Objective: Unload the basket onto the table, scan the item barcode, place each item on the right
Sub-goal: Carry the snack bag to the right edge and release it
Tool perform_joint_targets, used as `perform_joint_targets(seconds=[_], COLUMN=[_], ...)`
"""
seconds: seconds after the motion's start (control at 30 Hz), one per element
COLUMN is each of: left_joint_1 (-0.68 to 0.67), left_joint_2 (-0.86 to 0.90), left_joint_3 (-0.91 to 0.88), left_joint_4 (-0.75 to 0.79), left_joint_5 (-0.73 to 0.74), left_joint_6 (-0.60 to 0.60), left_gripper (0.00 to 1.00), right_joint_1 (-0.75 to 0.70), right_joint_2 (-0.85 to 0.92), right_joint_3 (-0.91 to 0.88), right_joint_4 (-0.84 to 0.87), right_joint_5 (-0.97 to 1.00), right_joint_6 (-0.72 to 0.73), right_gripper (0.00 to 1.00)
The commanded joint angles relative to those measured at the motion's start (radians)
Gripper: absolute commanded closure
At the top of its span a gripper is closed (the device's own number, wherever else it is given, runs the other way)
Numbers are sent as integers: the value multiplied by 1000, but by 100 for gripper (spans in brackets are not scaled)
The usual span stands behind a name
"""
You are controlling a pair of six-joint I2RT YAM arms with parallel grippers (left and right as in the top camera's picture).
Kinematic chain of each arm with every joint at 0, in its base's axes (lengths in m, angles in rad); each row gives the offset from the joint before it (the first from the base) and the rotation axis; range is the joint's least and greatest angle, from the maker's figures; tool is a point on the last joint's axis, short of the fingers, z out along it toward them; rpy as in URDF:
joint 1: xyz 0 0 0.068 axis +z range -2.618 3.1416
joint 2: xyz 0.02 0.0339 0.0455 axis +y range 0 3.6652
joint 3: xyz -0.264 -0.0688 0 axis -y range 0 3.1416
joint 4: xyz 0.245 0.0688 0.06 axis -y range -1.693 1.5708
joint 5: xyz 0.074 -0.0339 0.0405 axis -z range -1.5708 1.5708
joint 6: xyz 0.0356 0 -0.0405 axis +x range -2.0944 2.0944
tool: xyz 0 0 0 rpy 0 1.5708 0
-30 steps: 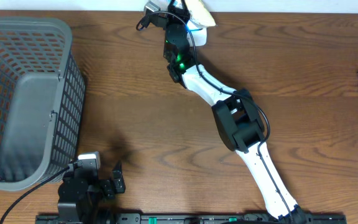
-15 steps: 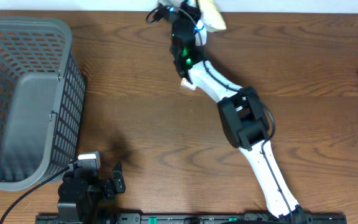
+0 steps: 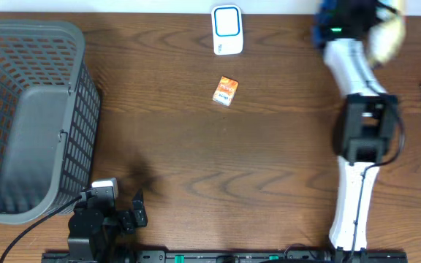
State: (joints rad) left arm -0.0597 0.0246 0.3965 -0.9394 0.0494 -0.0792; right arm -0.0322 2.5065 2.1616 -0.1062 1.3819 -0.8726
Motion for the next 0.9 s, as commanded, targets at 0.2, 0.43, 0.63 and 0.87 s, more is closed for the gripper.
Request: perform_joint_targets(seconds=[0.2,0.43,0.63,0.87], left_joint_1=[4,4,4,4], left_joint_2=[-1,-1,-1,-1], left_joint_3=[-3,-3,-3,-3], left_joint_4=[-2,-2,-3,-2], left_joint_5=[-6,-6,-6,-6], left_joint_6=[-9,-9,-9,-9], left_gripper=[0,0,0,0], right_joint_1=[-179,-279,-309,-296], right_joint_2=[-14,-74,-274,-560], right_joint_3=[-12,-11,-11,-11], right_joint_4=[-518,-663,-783,-917], right_joint_5=[-227,-343,-671,-1350], right_joint_6=[658,812,977,1204], right_gripper=[90,16,1,1])
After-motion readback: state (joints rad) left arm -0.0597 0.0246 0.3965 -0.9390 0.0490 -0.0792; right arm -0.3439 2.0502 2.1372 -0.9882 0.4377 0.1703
